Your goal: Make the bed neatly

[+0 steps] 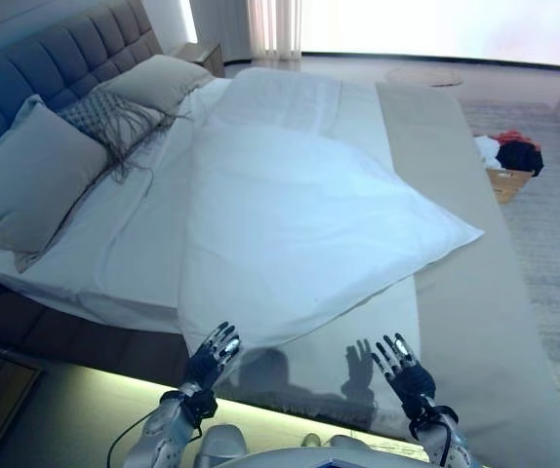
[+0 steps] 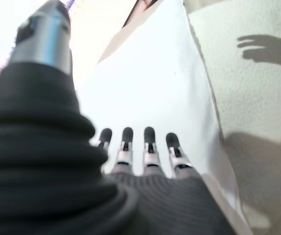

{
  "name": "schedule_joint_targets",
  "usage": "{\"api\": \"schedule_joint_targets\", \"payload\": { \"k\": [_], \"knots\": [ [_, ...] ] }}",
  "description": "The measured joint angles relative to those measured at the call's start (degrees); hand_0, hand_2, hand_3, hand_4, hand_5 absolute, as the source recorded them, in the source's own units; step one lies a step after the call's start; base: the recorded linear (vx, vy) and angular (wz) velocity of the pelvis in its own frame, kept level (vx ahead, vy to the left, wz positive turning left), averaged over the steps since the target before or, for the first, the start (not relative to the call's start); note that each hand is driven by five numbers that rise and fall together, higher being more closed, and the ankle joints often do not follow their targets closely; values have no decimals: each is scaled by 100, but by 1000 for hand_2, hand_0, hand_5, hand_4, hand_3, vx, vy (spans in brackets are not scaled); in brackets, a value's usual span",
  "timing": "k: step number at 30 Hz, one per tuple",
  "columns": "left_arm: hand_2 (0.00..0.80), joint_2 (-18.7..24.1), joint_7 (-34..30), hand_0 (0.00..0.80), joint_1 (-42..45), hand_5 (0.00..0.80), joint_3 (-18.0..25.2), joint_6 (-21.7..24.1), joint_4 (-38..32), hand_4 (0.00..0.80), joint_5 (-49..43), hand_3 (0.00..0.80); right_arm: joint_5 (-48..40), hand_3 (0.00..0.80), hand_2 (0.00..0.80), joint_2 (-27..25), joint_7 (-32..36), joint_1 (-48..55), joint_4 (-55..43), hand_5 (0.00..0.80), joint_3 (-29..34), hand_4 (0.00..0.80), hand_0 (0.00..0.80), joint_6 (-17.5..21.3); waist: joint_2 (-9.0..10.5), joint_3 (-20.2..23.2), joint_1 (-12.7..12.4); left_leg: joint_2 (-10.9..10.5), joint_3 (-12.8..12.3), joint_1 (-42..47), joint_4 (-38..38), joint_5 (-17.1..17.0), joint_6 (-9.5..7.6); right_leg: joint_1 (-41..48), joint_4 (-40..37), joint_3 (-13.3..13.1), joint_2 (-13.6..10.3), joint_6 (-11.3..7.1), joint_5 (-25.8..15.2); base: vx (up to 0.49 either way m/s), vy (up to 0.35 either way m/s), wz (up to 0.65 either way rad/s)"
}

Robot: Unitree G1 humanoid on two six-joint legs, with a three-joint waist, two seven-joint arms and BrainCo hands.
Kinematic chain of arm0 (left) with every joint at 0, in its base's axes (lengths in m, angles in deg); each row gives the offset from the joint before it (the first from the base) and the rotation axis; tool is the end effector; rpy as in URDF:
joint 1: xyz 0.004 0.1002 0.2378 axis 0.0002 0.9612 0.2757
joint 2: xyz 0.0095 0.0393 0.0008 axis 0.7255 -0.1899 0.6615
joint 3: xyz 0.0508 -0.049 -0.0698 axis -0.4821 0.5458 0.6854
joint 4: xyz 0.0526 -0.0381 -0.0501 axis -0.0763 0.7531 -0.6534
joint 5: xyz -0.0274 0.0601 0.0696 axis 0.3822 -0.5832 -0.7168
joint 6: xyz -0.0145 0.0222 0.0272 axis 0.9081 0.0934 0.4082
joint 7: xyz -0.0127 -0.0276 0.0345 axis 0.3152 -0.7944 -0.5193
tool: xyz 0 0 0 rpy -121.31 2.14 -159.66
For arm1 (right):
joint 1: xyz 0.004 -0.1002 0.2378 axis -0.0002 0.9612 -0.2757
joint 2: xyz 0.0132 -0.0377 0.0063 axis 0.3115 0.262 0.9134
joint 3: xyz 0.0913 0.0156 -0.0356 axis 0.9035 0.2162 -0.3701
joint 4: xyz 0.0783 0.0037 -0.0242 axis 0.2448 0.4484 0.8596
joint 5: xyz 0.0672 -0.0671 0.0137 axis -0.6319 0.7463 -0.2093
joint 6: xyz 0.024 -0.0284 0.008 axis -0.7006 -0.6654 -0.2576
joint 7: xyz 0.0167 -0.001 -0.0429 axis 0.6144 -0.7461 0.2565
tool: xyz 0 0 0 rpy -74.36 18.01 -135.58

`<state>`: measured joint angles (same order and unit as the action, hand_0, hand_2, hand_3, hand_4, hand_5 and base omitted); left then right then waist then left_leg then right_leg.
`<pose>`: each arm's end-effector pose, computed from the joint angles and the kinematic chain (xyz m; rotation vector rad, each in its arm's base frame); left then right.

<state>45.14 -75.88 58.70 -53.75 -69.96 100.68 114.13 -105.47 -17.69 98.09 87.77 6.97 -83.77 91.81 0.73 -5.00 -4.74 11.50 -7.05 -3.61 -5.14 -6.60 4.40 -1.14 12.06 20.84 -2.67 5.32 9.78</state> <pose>0.1108 0.1798 -0.0430 -0.4553 0.5250 -0.1580 0.0931 -0.2173 -0.0583 0.7460 0.5080 -0.2235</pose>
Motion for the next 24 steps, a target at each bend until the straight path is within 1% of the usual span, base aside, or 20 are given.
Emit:
{"api": "schedule_joint_targets", "payload": {
  "k": [1, 2, 3, 4, 5, 6, 9, 11, 13, 14, 16, 17, 18, 19, 20, 22, 24],
  "knots": [
    [0, -16, -30, 0, -8, 0, 1, -1, 0, 0, 0, 0, 0, 0, 0, -22, -35, 58, -56, 0, 5, 0, 0, 1, -89, -11, -47, 64, 0, -11, 30, -110, 0, 57, 26, -20, 15, -21, 63, 118, 105, -8],
    [0, -43, -68, 0, -11, 0, 1, -1, 0, 0, 0, 0, 0, 0, 0, -64, -48, 114, -112, 0, 6, 0, 0, 3, -179, -6, -57, 101, -12, 4, 28, -194, -71, 73, 126, -35, -1, -53, 131, 108, 119, -10],
    [0, -74, -105, 0, -11, 0, 0, 0, -1, 0, 0, 0, 0, 0, 0, -111, -51, 156, -140, 0, 6, 0, 0, 4, -266, 22, -58, 100, -49, 42, 13, -356, -85, 24, 294, -63, -41, -102, 225, 46, 136, -11],
    [0, -71, -134, 0, -10, 0, 8, 1, 0, 0, 0, 0, -1, 0, 0, -117, -57, 179, -137, 0, 6, 0, 0, 5, -294, 40, -63, 53, -116, 142, 29, -323, 12, -39, 482, -120, -122, -187, 357, 58, 137, -12],
    [0, -45, -151, 0, -20, 0, 22, 11, -6, 0, 0, 0, -1, 0, 0, -97, -58, 225, -152, 0, -8, 0, 0, 4, -273, 56, -77, -65, -162, 197, 61, -302, 50, -108, 688, -152, -267, -272, 462, 49, 135, -9],
    [0, -24, -158, 0, -60, 0, 23, 5, -8, 0, 0, 0, -4, 0, 0, -84, -60, 227, -173, 0, -11, 0, 0, 4, -199, 30, -64, -179, -222, 219, 62, -302, 51, -140, 793, -165, -406, -342, 533, 108, 128, 0],
    [0, 19, -160, 0, -147, 0, 20, -43, -12, 0, 0, 0, -113, 0, 0, -59, -84, 211, -197, 0, -12, 0, 0, 4, -16, -18, -72, -448, -239, 316, 38, -273, 20, -104, 943, -206, -728, -501, 649, 114, 194, 0],
    [0, 70, -165, 0, -147, 0, 22, -52, -21, 0, 0, 0, -216, 0, 0, 7, -86, 213, -198, 0, 15, 0, 0, 11, -2, -8, -72, -524, -246, 398, 49, -148, -108, -33, 973, -224, -799, -563, 689, 145, 244, 1],
    [0, 152, -167, 0, -151, 0, 23, -61, -20, 0, -1, 0, -247, 0, 0, 150, -111, 230, -196, 0, 51, 0, 0, 18, -22, -6, -70, -572, -261, 493, 54, 68, -202, 36, 1038, -204, -831, -632, 748, 152, 257, 9],
    [0, 174, -167, 0, -151, 0, 24, -72, -20, 0, 0, 0, -269, 0, 0, 198, -146, 241, -196, 0, 36, 0, 0, 17, -52, 3, -64, -583, -263, 523, 54, 173, -140, 55, 1090, -202, -852, -671, 781, 158, 300, 12],
    [0, 191, -167, 0, -178, 0, 29, -125, -20, 0, -2, 0, -325, 0, 0, 300, -190, 224, -192, 0, 44, 0, 0, 17, -98, -4, -72, -666, -279, 590, 63, 435, -198, 30, 1275, -186, -982, -761, 867, 130, 296, 13],
    [0, 192, -167, 0, -176, 0, 27, -152, -18, 0, -4, 0, -327, 0, 0, 331, -197, 223, -176, 0, 43, 0, 0, 19, -90, -3, -81, -724, -320, 616, 60, 585, -261, 5, 1396, -180, -1071, -821, 926, 84, 208, 17],
    [0, 194, -165, 0, -187, 0, 28, -174, -14, 0, -6, 0, -337, 0, 0, 410, -244, 215, -164, 0, 35, 0, 0, 25, -111, 11, -78, -785, -338, 635, 60, 724, -221, -21, 1525, -173, -1179, -887, 982, 82, 216, 18],
    [0, 197, -163, 0, -204, 0, 29, -202, -7, 0, -6, 0, -348, 0, 0, 412, -304, 197, -124, 0, 34, 0, 0, 30, -107, 13, -80, -840, -347, 651, 61, 762, -98, -54, 1662, -173, -1295, -959, 1042, 68, 184, 14],
    [0, 201, -164, 0, -203, 0, 30, -235, -5, 0, -8, 0, -374, 0, 0, 447, -358, 205, -108, 0, 21, 0, 0, 30, -98, 20, -95, -935, -371, 662, 49, 779, -78, -62, 1685, -207, -1396, -1016, 1038, 79, 226, 4],
    [0, 263, -160, 0, -208, 0, 30, -269, -6, 0, -17, 0, -610, 0, 0, 591, -506, 136, -14, 0, 26, 0, 0, 33, -78, 34, -128, -1084, -369, 688, 68, 799, -100, -65, 1715, -211, -1551, -1083, 1042, 52, 149, 2],
    [0, 369, -140, 0, -221, 0, 29, -283, -6, 0, -54, 0, -715, 0, 0, 714, -617, -22, 331, 0, 23, 0, 0, 34, -70, 104, -182, -1155, -388, 688, 87, 823, -138, -61, 1656, -241, -1615, -1148, 1008, 42, 27, -1]
  ]
}}
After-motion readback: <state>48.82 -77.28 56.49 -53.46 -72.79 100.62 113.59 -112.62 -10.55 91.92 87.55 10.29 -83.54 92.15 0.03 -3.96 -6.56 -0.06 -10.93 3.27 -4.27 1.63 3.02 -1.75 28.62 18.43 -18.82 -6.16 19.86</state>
